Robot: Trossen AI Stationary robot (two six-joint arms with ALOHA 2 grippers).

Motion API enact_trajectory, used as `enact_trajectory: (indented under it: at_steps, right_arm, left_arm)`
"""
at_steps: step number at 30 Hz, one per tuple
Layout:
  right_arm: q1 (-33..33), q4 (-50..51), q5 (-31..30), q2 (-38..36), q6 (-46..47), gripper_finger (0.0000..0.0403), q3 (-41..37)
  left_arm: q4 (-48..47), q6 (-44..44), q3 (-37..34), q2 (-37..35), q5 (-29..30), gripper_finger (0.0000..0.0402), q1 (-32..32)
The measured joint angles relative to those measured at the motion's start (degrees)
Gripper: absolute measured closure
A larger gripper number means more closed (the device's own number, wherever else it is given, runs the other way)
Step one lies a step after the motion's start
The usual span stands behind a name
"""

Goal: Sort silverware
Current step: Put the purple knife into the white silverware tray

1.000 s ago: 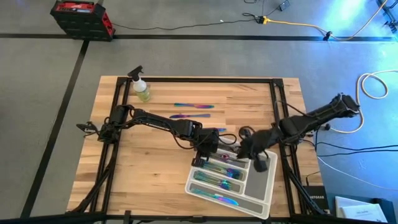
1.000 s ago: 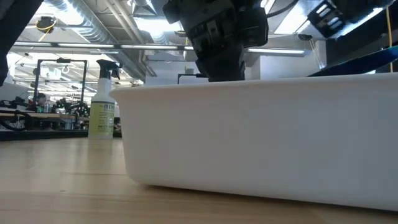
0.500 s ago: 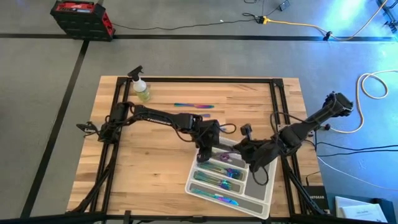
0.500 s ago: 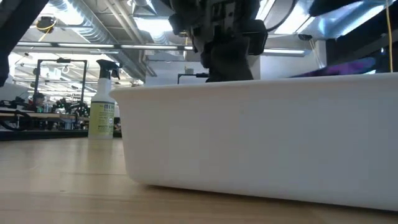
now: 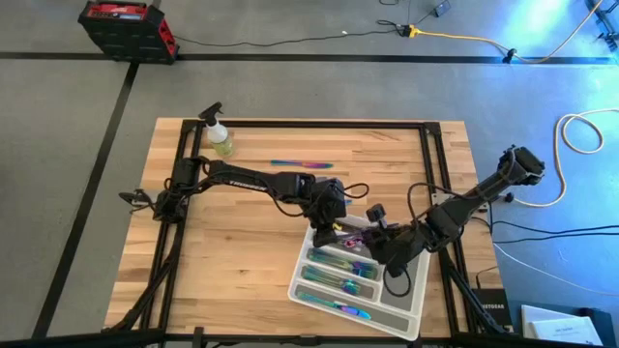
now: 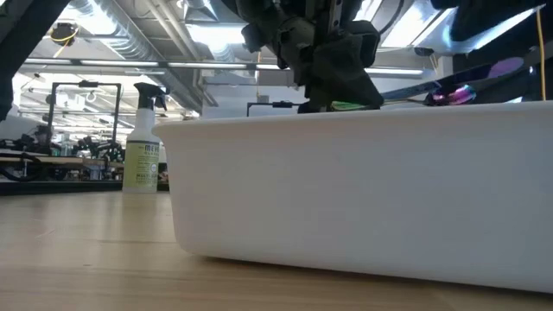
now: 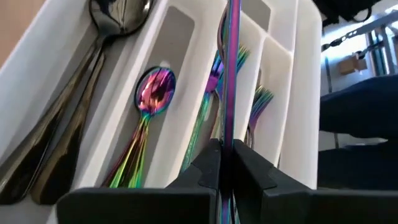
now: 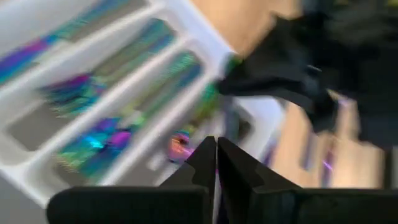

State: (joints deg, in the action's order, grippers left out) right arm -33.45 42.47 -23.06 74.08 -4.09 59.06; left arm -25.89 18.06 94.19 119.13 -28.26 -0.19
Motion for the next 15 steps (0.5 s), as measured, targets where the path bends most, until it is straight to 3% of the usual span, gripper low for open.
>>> enact_trajectory:
  at_steps: [6, 11, 15]
  right_arm:
    - [0.98, 3.35, -2.24, -0.12, 9.51, 0.0402, 3.94]
    - [8.26, -0.10, 15.96, -0.22, 20.86, 0.0401, 3.22]
    - [12.13, -6.88, 20.32, -0.12, 22.25, 0.0375, 1.37]
  left_arm:
    - [-3.09, -3.42, 0.00, 0.00, 2.88, 0.0396, -0.58]
    - [-4.04, -4.76, 0.00, 0.00, 5.98, 0.0396, -0.69]
    - [-3.92, -4.87, -0.02, 0.00, 6.43, 0.0396, -0.67]
